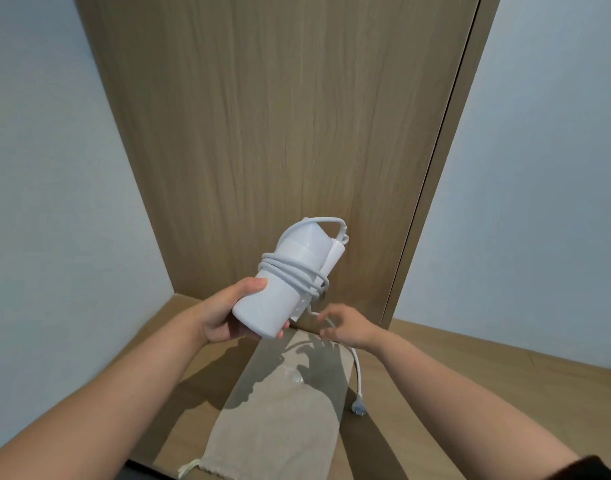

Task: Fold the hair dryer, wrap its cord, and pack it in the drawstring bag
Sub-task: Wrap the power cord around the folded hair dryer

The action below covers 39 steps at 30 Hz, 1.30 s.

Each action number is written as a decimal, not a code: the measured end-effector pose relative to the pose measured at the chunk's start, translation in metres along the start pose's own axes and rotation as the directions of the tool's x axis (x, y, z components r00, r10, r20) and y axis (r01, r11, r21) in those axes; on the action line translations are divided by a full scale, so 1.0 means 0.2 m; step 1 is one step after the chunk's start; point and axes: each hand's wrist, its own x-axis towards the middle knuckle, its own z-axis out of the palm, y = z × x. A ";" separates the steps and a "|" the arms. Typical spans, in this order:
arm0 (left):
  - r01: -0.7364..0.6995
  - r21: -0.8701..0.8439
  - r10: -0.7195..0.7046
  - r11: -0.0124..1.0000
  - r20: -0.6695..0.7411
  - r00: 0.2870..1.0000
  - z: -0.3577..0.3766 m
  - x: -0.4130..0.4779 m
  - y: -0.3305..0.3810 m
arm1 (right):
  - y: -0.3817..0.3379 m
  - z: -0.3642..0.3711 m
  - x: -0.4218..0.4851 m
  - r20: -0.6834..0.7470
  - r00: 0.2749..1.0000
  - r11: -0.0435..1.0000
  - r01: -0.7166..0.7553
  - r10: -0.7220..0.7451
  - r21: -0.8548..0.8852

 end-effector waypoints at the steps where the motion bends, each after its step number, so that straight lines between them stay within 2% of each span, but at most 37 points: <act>1: -0.015 -0.030 0.015 0.999 0.005 1.000 0.00 0.01 0.00 | 0.00 0.00 -0.01 0.038 0.999 1.000 -0.012 0.012 -0.016; 3: -0.036 -0.098 0.036 0.995 -0.005 0.999 -0.01 0.01 0.00 | 0.03 -0.01 -0.02 0.056 0.998 1.000 -0.025 0.024 0.015; 7: -0.020 -0.278 0.030 0.960 0.030 0.999 0.01 0.00 0.02 | -0.01 -0.04 -0.01 -0.011 1.000 0.990 0.020 -0.018 0.139; 10: -0.029 -0.275 0.045 0.961 0.053 0.998 0.02 0.00 0.04 | -0.12 -0.01 0.03 0.150 0.989 0.970 -0.026 -0.011 0.241; 12: -0.028 -0.243 0.038 0.970 0.036 0.999 0.00 0.02 0.04 | -0.14 0.00 0.03 0.190 0.982 0.985 -0.032 -0.001 0.168; 15: -0.015 -0.171 0.002 0.985 -0.073 0.997 -0.04 0.01 0.04 | -0.09 -0.07 0.01 0.054 0.998 0.998 -0.018 0.015 0.053; 17: -0.013 -0.143 -0.016 0.990 -0.198 0.980 -0.06 0.01 0.02 | -0.06 -0.14 -0.01 -0.015 1.000 0.993 0.004 -0.005 -0.119; 20: 0.017 0.010 -0.014 1.000 -0.281 0.960 -0.05 0.01 -0.01 | -0.09 -0.19 -0.08 0.023 0.999 0.900 0.035 -0.028 -0.434; 23: 0.043 0.292 0.050 0.955 -0.303 0.952 -0.01 0.03 -0.02 | -0.18 -0.22 -0.19 0.004 0.993 0.768 0.095 -0.120 -0.633; 25: 0.081 0.460 0.082 0.884 -0.324 0.942 0.03 0.03 -0.01 | -0.24 -0.27 -0.27 -0.028 0.983 0.706 0.111 -0.182 -0.700; 27: 0.127 0.623 0.130 0.772 -0.350 0.928 0.09 0.04 -0.02 | -0.29 -0.32 -0.32 -0.024 0.981 0.653 0.109 -0.191 -0.750; 31: 0.181 0.882 0.243 0.436 -0.309 0.919 0.21 0.05 -0.03 | -0.32 -0.33 -0.42 0.077 0.984 0.576 0.156 -0.159 -0.803; 33: 0.192 0.943 0.289 0.273 -0.271 0.918 0.26 0.05 -0.03 | -0.32 -0.31 -0.46 0.124 0.982 0.586 0.184 -0.141 -0.789; 37: 0.246 0.960 0.450 -0.136 -0.162 0.878 0.33 0.10 -0.06 | -0.38 -0.27 -0.53 0.228 0.969 0.636 0.233 -0.092 -0.736; 39: 0.265 0.928 0.496 -0.262 -0.107 0.862 0.31 0.12 -0.08 | -0.43 -0.28 -0.57 0.273 0.957 0.657 0.265 -0.093 -0.706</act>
